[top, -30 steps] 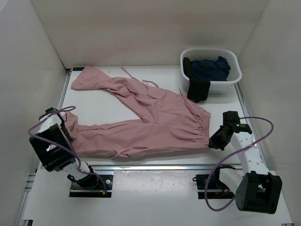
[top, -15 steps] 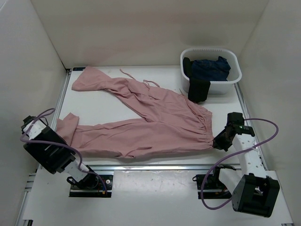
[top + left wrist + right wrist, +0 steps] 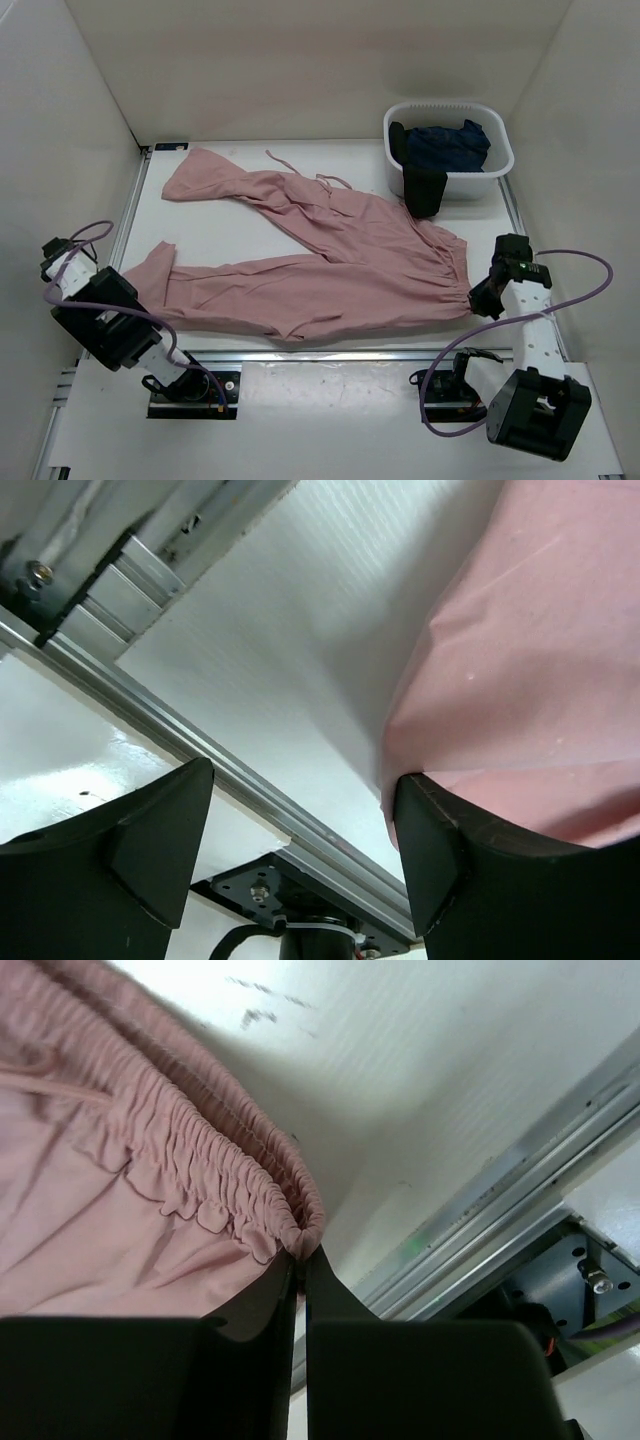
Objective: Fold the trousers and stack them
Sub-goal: Flatten the trousers out
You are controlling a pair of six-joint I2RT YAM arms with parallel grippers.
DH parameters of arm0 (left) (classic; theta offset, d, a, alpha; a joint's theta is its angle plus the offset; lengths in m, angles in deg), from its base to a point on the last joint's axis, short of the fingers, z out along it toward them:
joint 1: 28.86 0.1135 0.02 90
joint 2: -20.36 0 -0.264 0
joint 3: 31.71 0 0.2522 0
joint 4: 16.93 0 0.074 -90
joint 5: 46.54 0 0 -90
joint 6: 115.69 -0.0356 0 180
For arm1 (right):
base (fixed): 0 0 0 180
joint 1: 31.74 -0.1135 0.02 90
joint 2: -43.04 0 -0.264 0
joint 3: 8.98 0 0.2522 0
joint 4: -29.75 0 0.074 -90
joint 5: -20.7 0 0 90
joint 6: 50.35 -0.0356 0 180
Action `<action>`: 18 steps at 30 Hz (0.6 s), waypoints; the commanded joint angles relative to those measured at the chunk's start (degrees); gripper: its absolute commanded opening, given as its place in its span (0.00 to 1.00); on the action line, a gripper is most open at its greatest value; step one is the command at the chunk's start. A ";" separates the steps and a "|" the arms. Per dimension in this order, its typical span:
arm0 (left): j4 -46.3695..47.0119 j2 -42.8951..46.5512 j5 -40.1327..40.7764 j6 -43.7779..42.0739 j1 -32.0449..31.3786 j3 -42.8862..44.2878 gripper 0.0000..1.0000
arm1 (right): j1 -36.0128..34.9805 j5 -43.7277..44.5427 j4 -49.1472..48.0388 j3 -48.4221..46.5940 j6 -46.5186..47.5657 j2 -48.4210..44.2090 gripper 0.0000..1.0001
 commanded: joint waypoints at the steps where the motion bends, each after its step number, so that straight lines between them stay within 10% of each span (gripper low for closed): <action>1: 1.84 -1.18 -1.84 0.01 0.33 -1.22 0.82 | 0.45 2.48 0.41 -4.43 -0.57 0.65 0.00; 12: 2.53 -7.51 -13.02 0.01 -5.63 7.92 0.83 | 0.45 1.94 -1.44 -1.98 -0.04 0.66 0.00; 18: 4.74 -12.87 -7.21 0.01 -11.53 2.39 0.40 | 0.97 2.47 -2.66 -2.59 -0.04 0.66 0.00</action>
